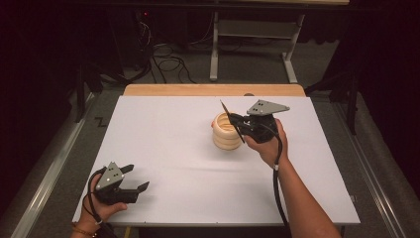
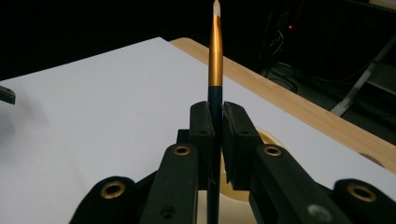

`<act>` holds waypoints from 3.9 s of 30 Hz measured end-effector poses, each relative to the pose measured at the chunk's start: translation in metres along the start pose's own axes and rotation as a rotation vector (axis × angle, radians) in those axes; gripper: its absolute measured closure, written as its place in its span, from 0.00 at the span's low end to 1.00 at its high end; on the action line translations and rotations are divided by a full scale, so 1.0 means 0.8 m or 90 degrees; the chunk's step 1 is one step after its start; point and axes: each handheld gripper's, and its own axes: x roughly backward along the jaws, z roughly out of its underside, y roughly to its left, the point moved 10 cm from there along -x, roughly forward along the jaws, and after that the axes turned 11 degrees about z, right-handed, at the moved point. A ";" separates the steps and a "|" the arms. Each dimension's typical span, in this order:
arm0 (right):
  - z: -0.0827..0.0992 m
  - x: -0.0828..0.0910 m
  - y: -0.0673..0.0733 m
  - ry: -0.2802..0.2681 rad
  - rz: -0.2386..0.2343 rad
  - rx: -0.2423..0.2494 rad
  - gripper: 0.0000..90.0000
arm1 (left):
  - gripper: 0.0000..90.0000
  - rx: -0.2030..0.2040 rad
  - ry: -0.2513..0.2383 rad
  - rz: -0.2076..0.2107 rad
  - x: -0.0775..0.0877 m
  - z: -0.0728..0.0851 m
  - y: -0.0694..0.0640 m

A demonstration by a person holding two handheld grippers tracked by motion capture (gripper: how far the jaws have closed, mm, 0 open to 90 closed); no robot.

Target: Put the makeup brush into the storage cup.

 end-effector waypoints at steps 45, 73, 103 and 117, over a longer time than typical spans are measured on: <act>-0.034 -0.030 -0.022 -0.109 0.007 -0.066 0.94 | 0.23 -0.002 -0.004 0.003 0.002 0.000 -0.001; -0.032 -0.065 -0.025 -0.114 0.013 -0.087 0.94 | 0.23 0.003 -0.010 0.001 0.006 0.001 0.000; -0.004 -0.104 -0.044 -0.086 0.031 -0.123 0.94 | 0.22 0.002 -0.012 0.006 0.007 0.003 0.000; 0.011 -0.109 -0.040 -0.073 0.031 -0.123 0.94 | 0.22 0.003 -0.017 0.002 0.010 0.001 -0.001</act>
